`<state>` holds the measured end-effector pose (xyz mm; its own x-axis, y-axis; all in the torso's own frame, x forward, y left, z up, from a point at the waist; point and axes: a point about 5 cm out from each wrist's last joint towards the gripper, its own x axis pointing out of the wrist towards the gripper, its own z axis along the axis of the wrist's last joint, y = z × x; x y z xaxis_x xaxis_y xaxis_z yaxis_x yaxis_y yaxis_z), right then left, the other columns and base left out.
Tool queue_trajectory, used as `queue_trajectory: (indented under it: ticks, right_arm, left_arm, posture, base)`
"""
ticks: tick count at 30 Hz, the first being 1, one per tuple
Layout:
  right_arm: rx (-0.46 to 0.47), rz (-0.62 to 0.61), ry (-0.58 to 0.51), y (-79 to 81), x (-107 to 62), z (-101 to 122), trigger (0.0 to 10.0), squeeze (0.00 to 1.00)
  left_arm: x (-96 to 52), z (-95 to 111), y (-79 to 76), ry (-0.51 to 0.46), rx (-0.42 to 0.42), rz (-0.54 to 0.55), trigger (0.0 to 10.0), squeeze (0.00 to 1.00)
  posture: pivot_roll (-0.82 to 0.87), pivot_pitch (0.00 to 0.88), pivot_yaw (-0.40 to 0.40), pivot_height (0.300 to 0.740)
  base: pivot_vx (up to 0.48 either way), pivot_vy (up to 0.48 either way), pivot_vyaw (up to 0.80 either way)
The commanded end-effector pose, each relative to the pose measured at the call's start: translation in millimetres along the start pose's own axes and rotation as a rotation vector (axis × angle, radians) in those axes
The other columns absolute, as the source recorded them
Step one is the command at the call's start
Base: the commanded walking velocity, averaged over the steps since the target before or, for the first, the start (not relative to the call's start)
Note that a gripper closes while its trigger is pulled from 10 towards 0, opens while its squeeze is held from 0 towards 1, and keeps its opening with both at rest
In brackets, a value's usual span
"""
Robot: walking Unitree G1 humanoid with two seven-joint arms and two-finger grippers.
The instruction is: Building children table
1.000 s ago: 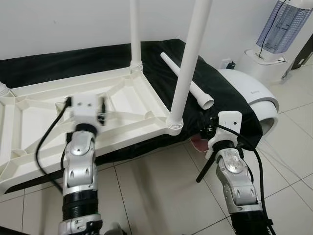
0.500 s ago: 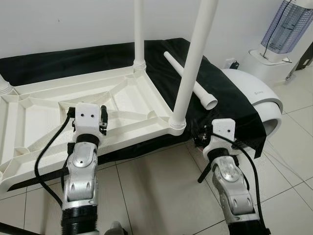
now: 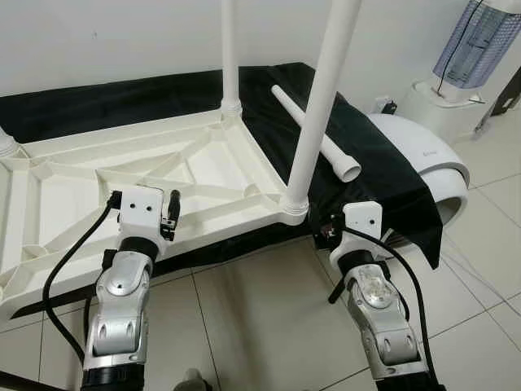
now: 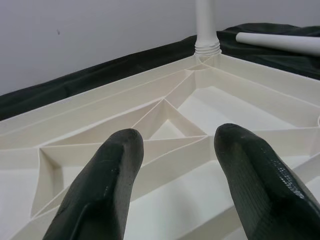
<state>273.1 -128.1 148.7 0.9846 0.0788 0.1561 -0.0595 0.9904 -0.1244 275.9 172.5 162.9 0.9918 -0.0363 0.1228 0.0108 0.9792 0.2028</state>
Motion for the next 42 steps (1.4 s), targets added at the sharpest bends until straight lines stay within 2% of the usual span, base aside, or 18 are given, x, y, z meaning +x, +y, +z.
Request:
queue_trajectory:
  ticks: [1,10,19,42]
  right_arm:
    - [0.0,0.008,-0.015,1.8,0.2,2.1,10.0,0.0]
    - [0.011,0.059,-0.01,15.4,0.3,1.0,10.0,0.0]
    - [0.003,0.083,-0.03,18.1,6.8,5.3,10.0,0.0]
    - [0.005,0.09,-0.003,18.2,8.3,-2.4,10.0,0.0]
  left_arm:
    - [-0.2,-2.9,-0.1,0.021,-0.005,0.055,10.0,0.0]
    - [5.5,0.0,3.5,0.013,-0.007,0.121,10.0,0.0]
    - [9.9,-0.2,4.2,0.012,-0.004,0.131,10.0,0.0]
    - [9.5,-4.9,-13.5,0.02,-0.002,0.022,10.0,0.0]
  posture:
    - [0.05,0.062,-0.023,0.74]
    - [0.06,0.079,-0.027,0.74]
    - [0.06,0.061,-0.038,0.74]
    - [0.06,0.047,-0.045,0.74]
  base:
    - [0.0,0.0,0.0]
    - [0.0,0.0,0.0]
    - [0.0,0.0,0.0]
    - [0.0,0.0,0.0]
